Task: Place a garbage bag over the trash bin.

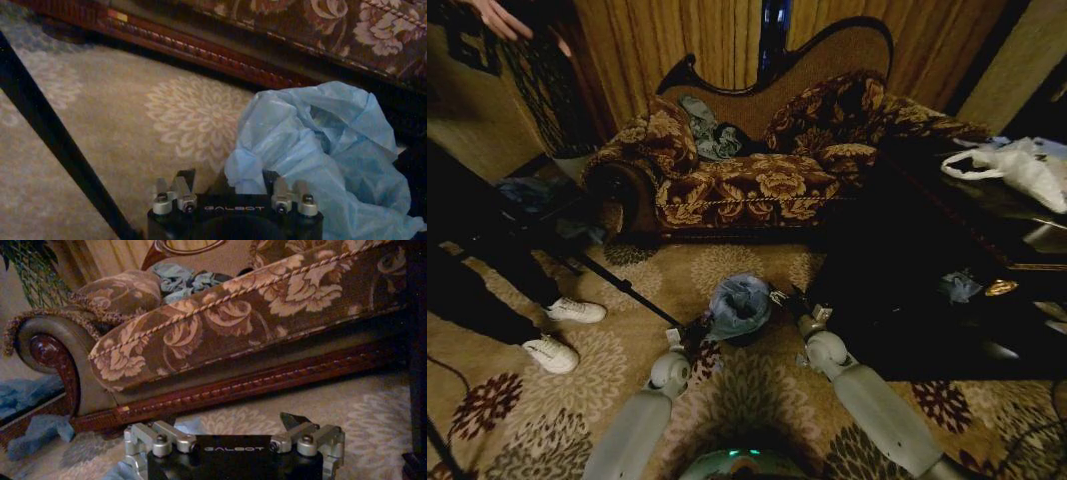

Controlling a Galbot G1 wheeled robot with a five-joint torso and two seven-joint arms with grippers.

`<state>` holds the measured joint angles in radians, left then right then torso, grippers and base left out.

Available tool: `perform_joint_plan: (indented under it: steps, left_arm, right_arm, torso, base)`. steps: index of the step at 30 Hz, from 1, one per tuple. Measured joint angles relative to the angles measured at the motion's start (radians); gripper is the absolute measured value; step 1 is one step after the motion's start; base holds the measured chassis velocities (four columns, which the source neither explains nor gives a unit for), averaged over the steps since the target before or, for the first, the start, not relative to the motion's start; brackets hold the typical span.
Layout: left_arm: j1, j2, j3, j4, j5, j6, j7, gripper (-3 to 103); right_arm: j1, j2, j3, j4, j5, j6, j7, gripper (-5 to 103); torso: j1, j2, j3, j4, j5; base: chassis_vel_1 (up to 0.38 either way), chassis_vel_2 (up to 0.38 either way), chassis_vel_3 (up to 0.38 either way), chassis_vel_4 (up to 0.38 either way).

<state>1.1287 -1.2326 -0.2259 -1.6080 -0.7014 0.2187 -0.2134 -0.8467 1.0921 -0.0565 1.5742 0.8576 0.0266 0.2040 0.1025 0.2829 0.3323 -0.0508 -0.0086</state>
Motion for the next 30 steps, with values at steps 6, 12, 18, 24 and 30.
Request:
perform_joint_plan:
  steps: [6,12,18,24,30]
  left_arm:
    - [0.042,0.009,-0.012,-0.011,0.055,0.034,-0.003,92]
    - [0.083,0.011,-0.034,-0.033,0.08,0.034,0.025,100]
    - [0.073,-0.007,-0.05,0.031,0.084,-0.117,0.066,100]
    - [0.075,-0.015,-0.067,0.054,0.077,-0.246,0.157,100]
    - [0.113,-0.015,-0.092,0.05,0.071,-0.354,0.316,100]
  right_arm:
    - [-0.003,-0.002,0.003,0.014,0.003,-0.001,0.003,100]
    - [-0.011,-0.009,0.006,0.016,0.003,0.0,0.003,100]
    - [-0.02,-0.009,0.006,0.018,0.001,0.0,-0.002,100]
    - [-0.029,-0.009,0.002,0.013,-0.006,0.0,-0.012,100]
    - [-0.024,-0.007,-0.006,0.011,-0.008,-0.003,-0.015,100]
  torso:
    - [0.0,0.0,0.0,0.0001,-0.0001]
    - [0.0,0.0,0.0,0.0,0.0]
    - [0.0,0.0,0.0,0.0,-0.0002]
    - [0.0,0.0,0.0,-0.0001,0.0]
    - [0.0,0.0,0.0,0.0,0.0]
  base:
    - [0.0,0.0,0.0,0.0]
    - [0.0,0.0,0.0,0.0]
    - [0.0,0.0,0.0,0.0]
    - [0.0,0.0,0.0,0.0]
    - [0.0,0.0,0.0,0.0]
